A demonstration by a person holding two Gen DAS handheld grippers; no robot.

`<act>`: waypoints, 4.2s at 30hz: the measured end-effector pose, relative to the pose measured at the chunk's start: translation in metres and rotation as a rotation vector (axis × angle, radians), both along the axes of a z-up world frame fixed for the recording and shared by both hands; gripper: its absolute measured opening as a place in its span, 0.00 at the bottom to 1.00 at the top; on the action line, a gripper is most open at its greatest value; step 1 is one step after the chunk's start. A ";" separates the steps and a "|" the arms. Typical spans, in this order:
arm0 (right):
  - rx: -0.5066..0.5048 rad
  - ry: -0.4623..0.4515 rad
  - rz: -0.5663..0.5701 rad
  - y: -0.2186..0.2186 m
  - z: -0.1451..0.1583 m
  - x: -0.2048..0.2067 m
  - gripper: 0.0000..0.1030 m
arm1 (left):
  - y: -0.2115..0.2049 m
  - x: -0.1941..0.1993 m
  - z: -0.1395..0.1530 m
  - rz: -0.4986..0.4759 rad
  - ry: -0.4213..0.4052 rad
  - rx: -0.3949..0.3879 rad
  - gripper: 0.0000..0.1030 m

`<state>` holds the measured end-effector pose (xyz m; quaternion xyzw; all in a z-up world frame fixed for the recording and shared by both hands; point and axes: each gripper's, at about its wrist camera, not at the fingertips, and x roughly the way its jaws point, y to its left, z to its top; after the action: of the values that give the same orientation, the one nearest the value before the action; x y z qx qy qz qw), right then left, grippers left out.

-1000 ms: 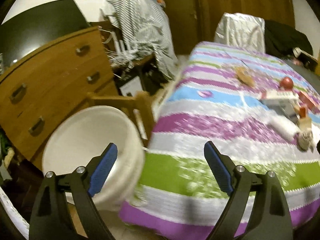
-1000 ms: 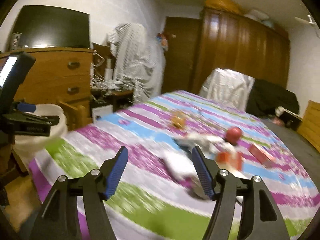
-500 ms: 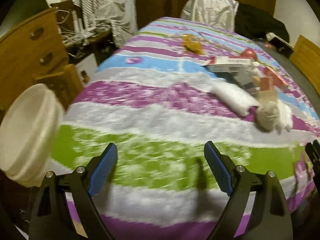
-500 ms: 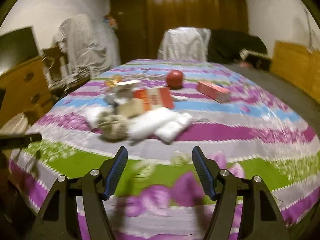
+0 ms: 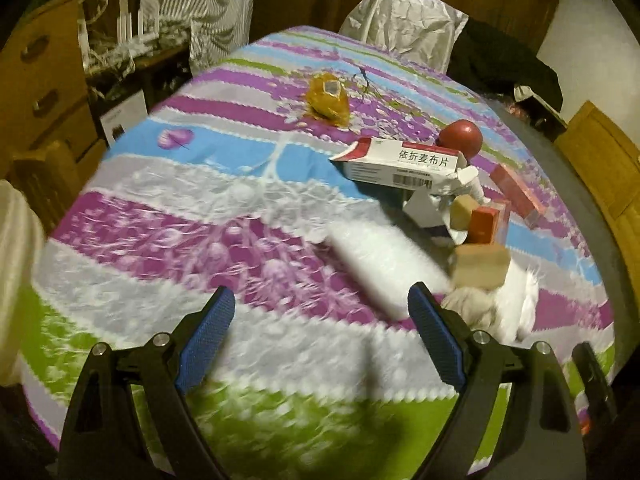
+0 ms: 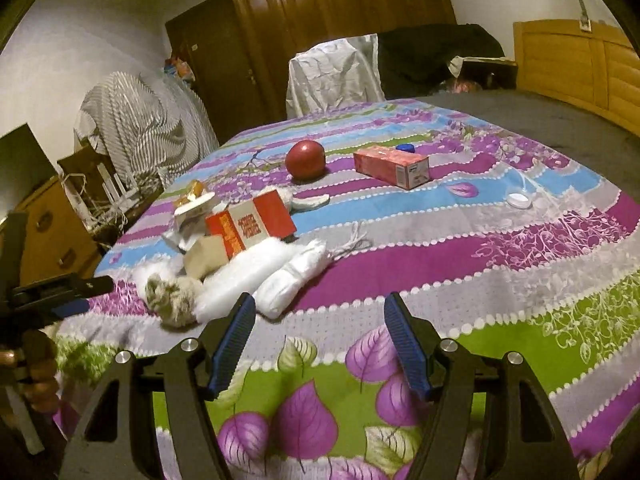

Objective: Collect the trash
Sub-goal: 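Move both open tools back toward the trash on the bedspread, then grasp the white foam sheet with the left tool while the right tool grasps the white cloth bundle, then carry the foam sheet and cloth bundle with both tools over the bucket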

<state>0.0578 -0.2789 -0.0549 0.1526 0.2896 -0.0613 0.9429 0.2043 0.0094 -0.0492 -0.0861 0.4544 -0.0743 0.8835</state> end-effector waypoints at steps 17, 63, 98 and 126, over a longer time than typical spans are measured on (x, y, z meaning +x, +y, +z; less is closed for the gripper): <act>0.032 0.039 0.023 0.010 -0.016 0.001 0.66 | -0.052 0.057 -0.033 -0.047 0.053 0.068 0.66; 0.016 0.258 0.059 0.038 -0.018 0.001 0.69 | 0.074 -0.060 -0.002 0.012 -0.090 -0.036 0.79; -0.085 0.101 0.190 0.097 0.005 -0.034 0.27 | 0.063 -0.087 0.018 0.085 -0.175 0.169 0.48; -0.146 -0.013 0.889 0.415 0.131 0.090 0.27 | 0.269 -0.099 0.106 0.480 -0.278 0.408 0.48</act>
<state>0.1475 0.1366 0.0757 -0.0533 0.3160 0.3303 0.8878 0.1054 0.2781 0.0565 -0.0010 0.3018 0.2170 0.9284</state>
